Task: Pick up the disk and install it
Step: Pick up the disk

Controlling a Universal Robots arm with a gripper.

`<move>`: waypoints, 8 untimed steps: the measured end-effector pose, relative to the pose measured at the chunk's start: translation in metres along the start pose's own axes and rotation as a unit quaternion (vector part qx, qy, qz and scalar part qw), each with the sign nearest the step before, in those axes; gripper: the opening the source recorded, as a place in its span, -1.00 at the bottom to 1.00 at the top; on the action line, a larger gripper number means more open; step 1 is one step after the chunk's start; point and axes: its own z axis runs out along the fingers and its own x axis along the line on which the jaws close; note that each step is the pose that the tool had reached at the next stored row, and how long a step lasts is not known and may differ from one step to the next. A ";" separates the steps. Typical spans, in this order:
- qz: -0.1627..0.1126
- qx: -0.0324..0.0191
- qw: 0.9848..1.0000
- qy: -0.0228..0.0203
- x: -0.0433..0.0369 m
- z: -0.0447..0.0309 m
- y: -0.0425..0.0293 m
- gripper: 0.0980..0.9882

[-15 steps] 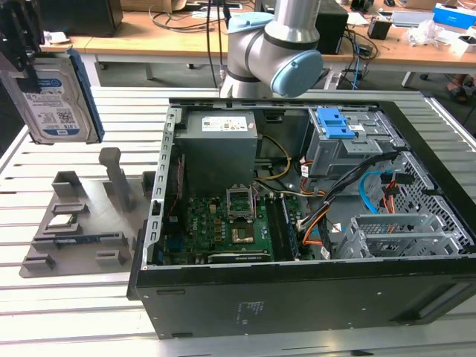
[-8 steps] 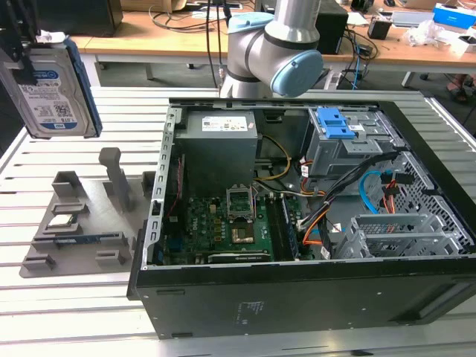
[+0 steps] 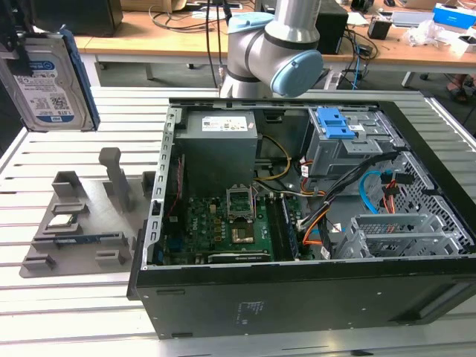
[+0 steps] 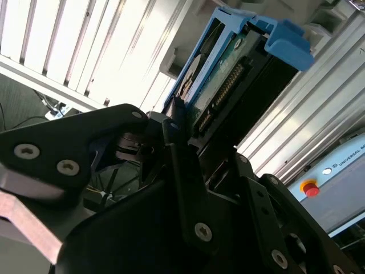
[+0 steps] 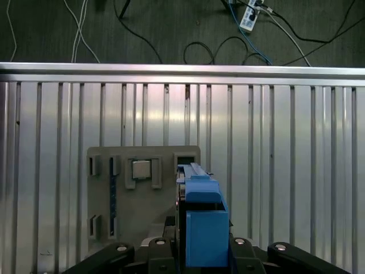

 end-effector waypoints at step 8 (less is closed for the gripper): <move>0.000 0.000 1.000 -0.012 0.0000 -0.0088 0.0004 -0.40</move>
